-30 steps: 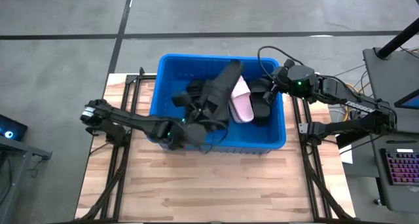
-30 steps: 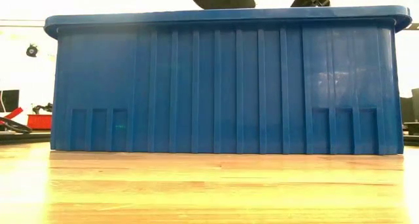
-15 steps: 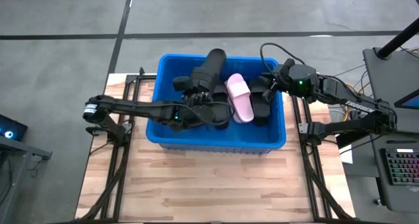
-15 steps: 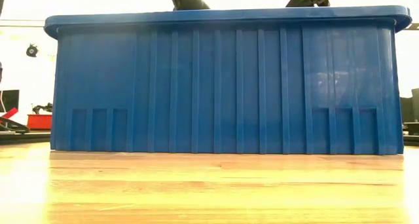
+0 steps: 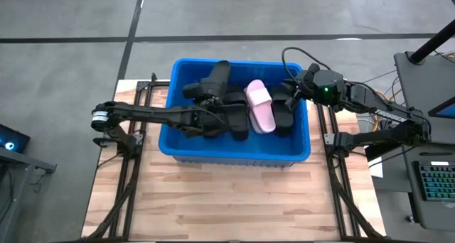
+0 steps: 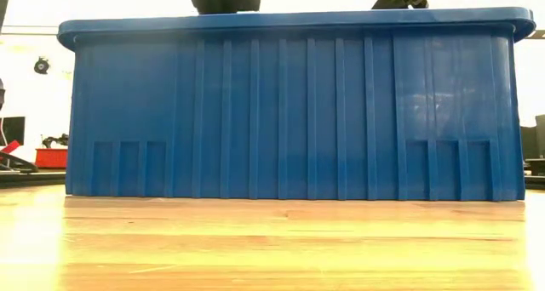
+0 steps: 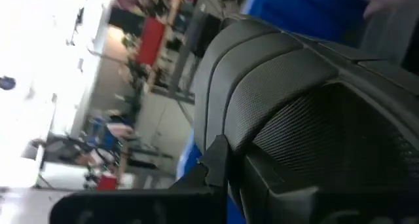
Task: Pick and place slides into bin
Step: Put the black slide into the blue bin
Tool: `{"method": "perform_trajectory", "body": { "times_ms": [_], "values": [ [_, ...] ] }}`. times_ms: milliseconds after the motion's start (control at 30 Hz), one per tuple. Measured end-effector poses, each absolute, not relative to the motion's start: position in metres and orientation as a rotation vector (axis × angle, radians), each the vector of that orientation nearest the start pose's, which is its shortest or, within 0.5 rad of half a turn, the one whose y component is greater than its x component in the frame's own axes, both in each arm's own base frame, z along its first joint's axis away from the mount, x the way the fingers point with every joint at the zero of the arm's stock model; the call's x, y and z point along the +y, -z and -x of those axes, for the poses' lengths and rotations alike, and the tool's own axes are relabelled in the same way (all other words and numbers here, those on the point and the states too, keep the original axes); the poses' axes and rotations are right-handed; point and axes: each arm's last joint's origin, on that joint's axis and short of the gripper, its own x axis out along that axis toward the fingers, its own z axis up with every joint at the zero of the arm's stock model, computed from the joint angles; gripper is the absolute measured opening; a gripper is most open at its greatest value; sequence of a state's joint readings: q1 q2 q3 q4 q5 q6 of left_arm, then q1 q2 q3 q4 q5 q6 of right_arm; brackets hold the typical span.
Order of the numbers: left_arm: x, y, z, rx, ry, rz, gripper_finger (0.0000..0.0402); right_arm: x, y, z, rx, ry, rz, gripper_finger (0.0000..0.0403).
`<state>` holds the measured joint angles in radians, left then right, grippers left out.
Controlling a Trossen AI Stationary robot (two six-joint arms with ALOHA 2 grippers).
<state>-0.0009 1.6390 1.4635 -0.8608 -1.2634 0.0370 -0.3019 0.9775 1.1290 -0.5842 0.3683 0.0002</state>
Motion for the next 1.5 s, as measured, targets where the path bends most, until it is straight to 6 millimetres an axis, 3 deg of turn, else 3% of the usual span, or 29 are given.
{"method": "perform_trajectory", "body": {
  "times_ms": [433, 767, 1200, 1500],
  "values": [
    [0.027, -0.284, -0.314, 0.959, -1.136, -0.573, 0.0000, -0.067, -0.379, -0.180, 0.437, 0.663, -0.002, 0.0057],
    [0.022, -0.279, -0.310, 1.036, -1.060, -0.557, 0.0000, -0.067, -0.379, -0.180, 0.435, 0.665, -0.009, 0.0057],
    [0.031, -0.228, -0.334, 1.186, -1.050, -0.592, 0.0000, -0.067, -0.379, -0.180, 0.437, 0.665, -0.009, 0.0057],
    [0.032, -0.221, -0.349, 1.184, -1.034, -0.554, 0.0004, -0.067, -0.379, -0.180, 0.437, 0.665, -0.010, 0.0057]
  ]
}}
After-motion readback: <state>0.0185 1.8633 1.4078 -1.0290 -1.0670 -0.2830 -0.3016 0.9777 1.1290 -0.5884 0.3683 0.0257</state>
